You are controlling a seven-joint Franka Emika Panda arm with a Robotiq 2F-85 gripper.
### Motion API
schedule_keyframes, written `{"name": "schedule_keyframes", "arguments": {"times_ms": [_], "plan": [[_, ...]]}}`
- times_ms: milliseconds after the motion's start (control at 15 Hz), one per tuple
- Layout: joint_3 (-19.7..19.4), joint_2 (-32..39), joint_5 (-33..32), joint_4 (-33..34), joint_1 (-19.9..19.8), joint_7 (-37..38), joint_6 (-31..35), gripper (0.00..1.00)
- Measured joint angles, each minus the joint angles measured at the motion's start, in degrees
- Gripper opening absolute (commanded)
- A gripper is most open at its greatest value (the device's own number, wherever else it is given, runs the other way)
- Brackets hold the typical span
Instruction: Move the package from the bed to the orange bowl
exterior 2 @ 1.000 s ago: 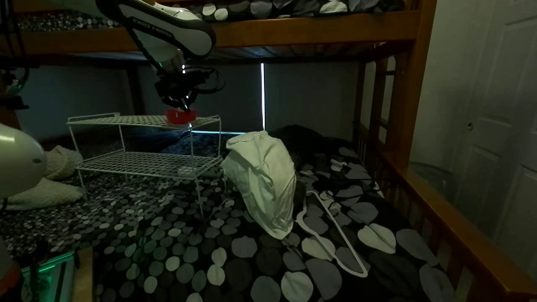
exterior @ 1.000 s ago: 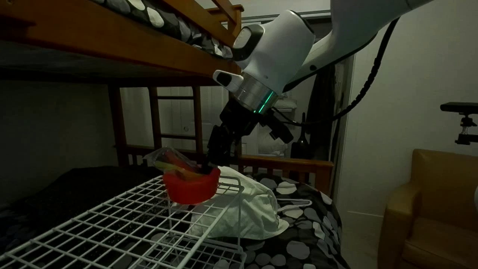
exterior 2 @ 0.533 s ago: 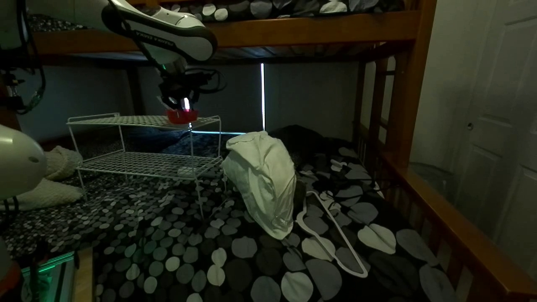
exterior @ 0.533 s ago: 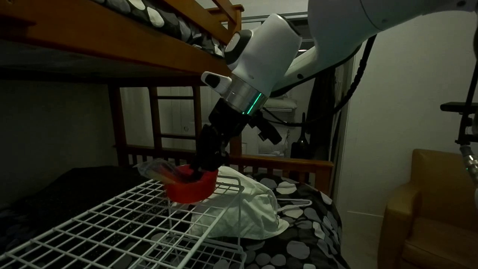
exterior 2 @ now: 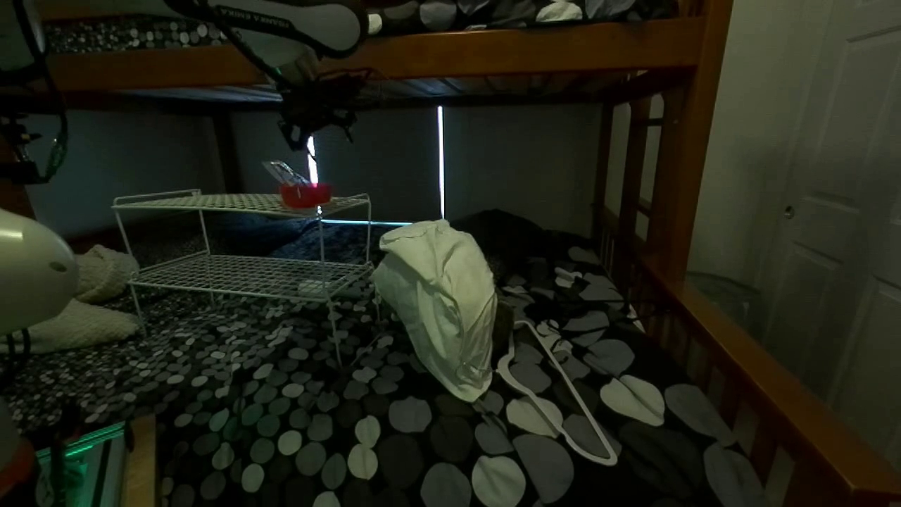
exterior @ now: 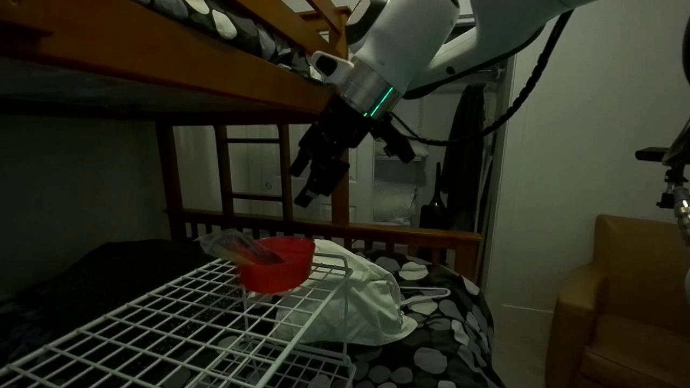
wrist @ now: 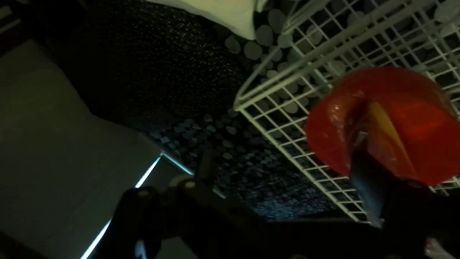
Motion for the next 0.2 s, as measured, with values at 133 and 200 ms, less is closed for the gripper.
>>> {"name": "schedule_keyframes", "arguments": {"times_ms": [133,200], "plan": [[-7.3,-0.5,-1.1,-0.5,1.7,-0.3,-0.6,1.0],[-10.4,-0.8,-1.7,-1.2,2.1,-0.5,-1.1,1.0]]}}
